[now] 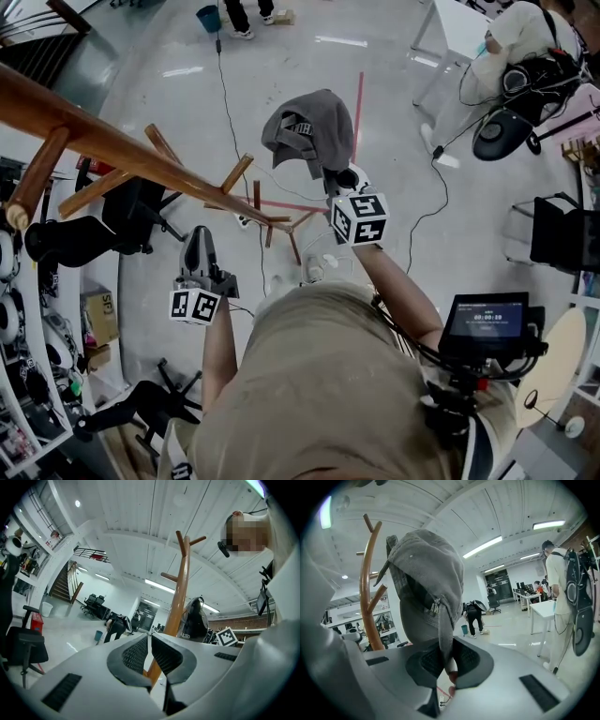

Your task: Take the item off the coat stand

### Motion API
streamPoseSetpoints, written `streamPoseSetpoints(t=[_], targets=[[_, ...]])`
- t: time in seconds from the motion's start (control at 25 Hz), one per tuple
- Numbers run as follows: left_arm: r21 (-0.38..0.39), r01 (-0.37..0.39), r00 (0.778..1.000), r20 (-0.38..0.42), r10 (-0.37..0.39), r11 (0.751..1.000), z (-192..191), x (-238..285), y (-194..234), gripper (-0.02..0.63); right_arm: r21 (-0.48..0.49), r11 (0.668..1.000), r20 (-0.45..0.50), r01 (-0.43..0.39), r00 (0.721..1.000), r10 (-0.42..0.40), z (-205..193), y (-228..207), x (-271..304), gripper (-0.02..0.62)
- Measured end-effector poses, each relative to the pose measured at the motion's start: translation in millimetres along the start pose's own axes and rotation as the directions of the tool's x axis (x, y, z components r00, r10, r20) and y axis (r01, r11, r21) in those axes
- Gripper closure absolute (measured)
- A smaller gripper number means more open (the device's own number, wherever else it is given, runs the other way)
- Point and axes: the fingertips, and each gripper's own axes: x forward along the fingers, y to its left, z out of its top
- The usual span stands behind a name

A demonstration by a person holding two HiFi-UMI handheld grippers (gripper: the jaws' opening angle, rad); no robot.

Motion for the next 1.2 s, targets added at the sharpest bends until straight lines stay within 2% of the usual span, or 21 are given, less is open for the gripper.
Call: streamPoseSetpoints(t=[0.28,0.72,1.2], targets=[[0.004,0.006,1.000,0.001,-0.006,1.000,-4,10,3,0.584,0.024,0.999,0.002,0.033,0.999,-0.033,-1,-22,-9,0.568],[-0.003,0.010,1.000,-0.014,-0.010,1.000,-19,15,9,0.584,0.011,0.998,0.026,0.055,0.998,-0.056,12,-38,-28,0.568],[-0.023,0.049,0.998,-0.040,-0.050,0.999,-20,-2,-5,0.584,-0.059,0.998,0.026,0.036,0.999,-0.034,9,-12,-71,0.568]])
